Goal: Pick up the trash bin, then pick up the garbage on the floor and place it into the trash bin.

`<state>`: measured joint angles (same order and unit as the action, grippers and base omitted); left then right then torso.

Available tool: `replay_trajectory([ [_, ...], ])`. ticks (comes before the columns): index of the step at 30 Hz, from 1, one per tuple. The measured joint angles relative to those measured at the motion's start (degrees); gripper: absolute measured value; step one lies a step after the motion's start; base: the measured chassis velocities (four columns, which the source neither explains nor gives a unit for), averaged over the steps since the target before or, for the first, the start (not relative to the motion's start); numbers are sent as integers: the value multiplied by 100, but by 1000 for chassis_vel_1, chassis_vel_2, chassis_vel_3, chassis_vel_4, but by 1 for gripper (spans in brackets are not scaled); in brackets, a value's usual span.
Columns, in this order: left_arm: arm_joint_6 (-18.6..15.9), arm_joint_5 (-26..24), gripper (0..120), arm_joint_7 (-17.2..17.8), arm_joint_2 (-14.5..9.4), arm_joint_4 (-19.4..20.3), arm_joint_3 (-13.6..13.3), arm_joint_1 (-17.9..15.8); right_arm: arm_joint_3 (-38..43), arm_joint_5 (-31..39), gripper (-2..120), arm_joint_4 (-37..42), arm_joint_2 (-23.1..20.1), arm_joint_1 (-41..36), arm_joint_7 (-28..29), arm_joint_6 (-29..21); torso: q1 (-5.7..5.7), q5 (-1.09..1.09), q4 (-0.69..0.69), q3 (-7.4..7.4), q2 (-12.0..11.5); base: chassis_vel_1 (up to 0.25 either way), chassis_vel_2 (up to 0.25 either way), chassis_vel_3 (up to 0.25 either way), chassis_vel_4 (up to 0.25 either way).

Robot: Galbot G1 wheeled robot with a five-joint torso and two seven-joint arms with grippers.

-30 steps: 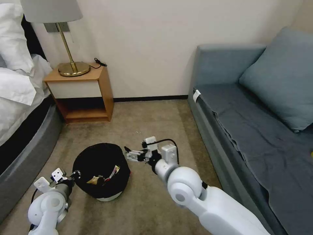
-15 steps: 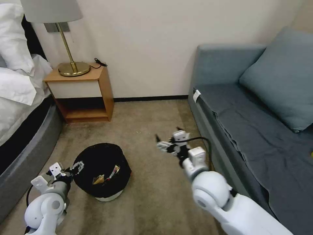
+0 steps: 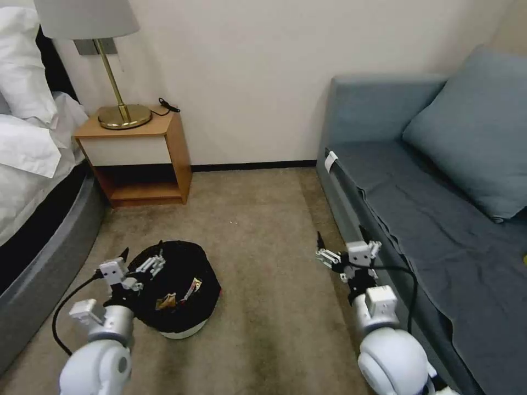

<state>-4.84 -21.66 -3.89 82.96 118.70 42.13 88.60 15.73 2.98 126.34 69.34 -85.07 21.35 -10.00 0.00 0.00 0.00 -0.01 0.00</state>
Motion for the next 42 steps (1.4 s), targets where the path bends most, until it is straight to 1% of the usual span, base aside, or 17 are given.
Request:
replay_trajectory([
  [1, 0, 0, 100, 0, 0, 0, 0, 0, 0, 0, 100, 0, 0, 0, 0, 0, 0, 0, 0, 0, 0, 0, 0, 0, 0],
  [4, 312, 259, 100, -152, 91, 68, -43, 300, 199, -213, 100, 40, 282, -298, -140, 183, 0, 1, 0, 0, 0, 0, 0, 0, 0],
  [5, 312, 259, 100, -152, 91, 68, -43, 300, 199, -213, 100, 40, 282, -298, -140, 183, 0, 1, 0, 0, 0, 0, 0, 0, 0],
  [6, 495, 325, 100, -190, 105, 74, -96, 439, 257, -250, 100, 47, 354, -374, -169, 219, 0, -1, 1, 0, 0, 0, 0, 0, 0],
  [9, 840, 351, 100, -209, 121, 120, -244, 807, 405, -321, 100, 66, 513, -534, -265, 326, 0, 0, 0, 0, 0, 0, 0, 0, 0],
  [10, 840, 351, 100, -209, 121, 120, -244, 807, 405, -321, 100, 66, 513, -534, -265, 326, 0, 0, 0, 0, 0, 0, 0, 0, 0],
  [11, 979, 352, 100, -202, 129, 130, -306, 969, 447, -343, 100, 84, 555, -592, -288, 351, 0, 0, 0, 0, 0, 0, 0, 0, 0],
  [13, 1105, 350, 100, -175, 141, 172, -385, 1196, 507, -383, 100, 126, 611, -688, -345, 380, 0, 0, 1, 0, 0, 0, 0, 0, 0],
  [15, 1141, 316, 100, -135, 142, 226, -432, 1309, 532, -414, 100, 137, 632, -734, -375, 398, 0, 0, 1, 0, 0, 0, 0, 0, 0],
  [17, 1169, 269, 100, -42, 133, 383, -532, 1495, 593, -518, 100, 159, 679, -818, -442, 462, 0, 0, 1, 0, 0, 0, 0, 0, 0],
  [18, 1169, 269, 100, -42, 133, 383, -532, 1495, 593, -518, 100, 159, 679, -818, -442, 462, 0, 0, 1, 0, 0, 0, 0, 0, 0],
  [19, 1169, 308, 100, 8, 120, 466, -561, 1564, 617, -550, 100, 168, 708, -844, -463, 480, 0, 0, 1, 0, 0, 0, 0, 0, 0],
  [20, 1158, 370, 100, 117, 74, 738, -591, 1693, 667, -607, 100, 189, 790, -904, -506, 515, 0, 0, 0, 0, 0, 0, 0, 0, 0],
  [22, 1158, 444, 100, 161, 37, 876, -592, 1770, 687, -631, 100, 193, 814, -932, -522, 525, 0, 0, 0, 0, 0, 0, 0, 0, 0],
  [26, 1199, 510, 100, 172, -7, 958, -588, 1817, 721, -651, 100, 209, 850, -955, -547, 528, 0, 0, 1, 0, 0, 0, 0, 0, 0],
  [35, 1284, 510, 100, 121, -78, 997, -555, 1820, 770, -735, 100, 241, 927, -1060, -594, 578, 0, 0, 1, 1, 0, 0, 0, 0, 0],
  [42, 1343, 572, 100, 78, -98, 1006, -600, 1813, 842, -854, 100, 297, 963, -1208, -639, 628, 0, 0, 0, 1, 0, 0, 0, 0, 0],
])
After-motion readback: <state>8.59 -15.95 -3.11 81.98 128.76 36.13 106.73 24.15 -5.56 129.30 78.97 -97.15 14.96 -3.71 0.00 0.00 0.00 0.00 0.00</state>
